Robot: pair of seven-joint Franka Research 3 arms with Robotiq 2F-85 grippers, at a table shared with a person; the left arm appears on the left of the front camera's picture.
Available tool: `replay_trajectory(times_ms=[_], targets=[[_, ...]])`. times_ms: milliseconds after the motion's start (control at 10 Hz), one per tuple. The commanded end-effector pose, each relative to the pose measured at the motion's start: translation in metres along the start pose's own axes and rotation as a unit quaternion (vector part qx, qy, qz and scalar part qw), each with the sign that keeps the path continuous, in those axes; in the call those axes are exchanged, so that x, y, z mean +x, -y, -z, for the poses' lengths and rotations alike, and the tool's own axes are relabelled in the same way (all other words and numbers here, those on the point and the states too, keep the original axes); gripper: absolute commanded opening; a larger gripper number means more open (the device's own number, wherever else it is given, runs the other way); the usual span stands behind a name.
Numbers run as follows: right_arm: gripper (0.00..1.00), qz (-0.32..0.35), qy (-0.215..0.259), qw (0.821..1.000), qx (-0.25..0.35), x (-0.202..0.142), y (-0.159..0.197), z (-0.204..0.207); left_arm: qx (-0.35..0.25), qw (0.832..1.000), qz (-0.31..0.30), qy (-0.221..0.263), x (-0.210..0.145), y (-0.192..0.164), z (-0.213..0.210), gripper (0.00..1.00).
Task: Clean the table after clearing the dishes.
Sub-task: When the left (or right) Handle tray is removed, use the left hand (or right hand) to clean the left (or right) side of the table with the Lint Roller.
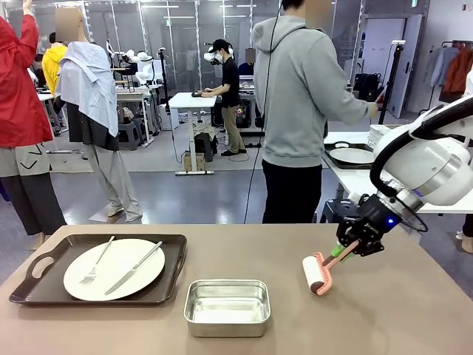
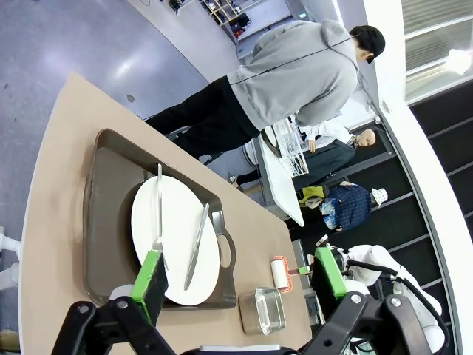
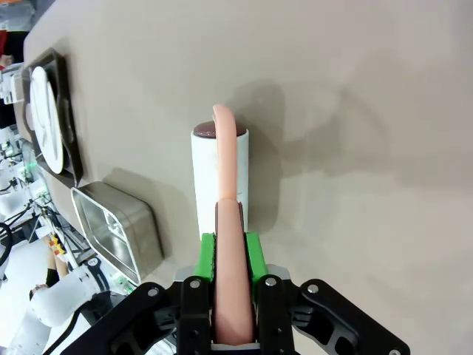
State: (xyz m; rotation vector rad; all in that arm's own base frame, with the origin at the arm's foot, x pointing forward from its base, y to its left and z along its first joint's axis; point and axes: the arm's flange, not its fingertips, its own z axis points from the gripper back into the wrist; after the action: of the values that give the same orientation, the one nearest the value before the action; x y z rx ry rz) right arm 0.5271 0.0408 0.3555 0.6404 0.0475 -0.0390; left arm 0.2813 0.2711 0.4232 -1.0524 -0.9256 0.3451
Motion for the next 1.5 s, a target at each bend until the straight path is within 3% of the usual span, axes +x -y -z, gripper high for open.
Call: replay_trajectory(times_ms=[0,200,400,800,1000,1100,1400], targets=[[0.2,-0.006,-0.005,0.997,-0.082,0.005,0.033,0.006,-0.01,1.0,0.001,0.005,0.004,0.0,-0.003,1.0],[0.2,0.004,-0.008,0.986,-0.165,0.001,0.053,-0.004,-0.01,1.0,0.001,0.005,0.004,0.0,-0.003,1.0],[0.2,0.032,0.003,0.977,-0.212,-0.006,0.067,-0.019,-0.01,1.0,0.001,0.005,0.004,0.0,-0.003,1.0],[0.2,0.069,0.015,0.938,-0.34,-0.018,0.067,-0.043,-0.01,1.0,0.001,0.005,0.004,0.0,-0.003,1.0],[0.2,0.095,0.03,0.904,-0.416,-0.019,0.071,-0.052,-0.01,1.0,0.001,0.005,0.004,0.0,-0.003,1.0],[0.2,0.089,0.025,0.917,-0.388,-0.021,0.068,-0.056,-0.01,1.0,0.001,0.005,0.004,0.0,-0.003,1.0],[0.2,0.056,0.062,0.916,-0.391,-0.036,0.036,-0.084,-0.01,1.0,0.001,0.005,0.004,0.0,-0.003,1.0]])
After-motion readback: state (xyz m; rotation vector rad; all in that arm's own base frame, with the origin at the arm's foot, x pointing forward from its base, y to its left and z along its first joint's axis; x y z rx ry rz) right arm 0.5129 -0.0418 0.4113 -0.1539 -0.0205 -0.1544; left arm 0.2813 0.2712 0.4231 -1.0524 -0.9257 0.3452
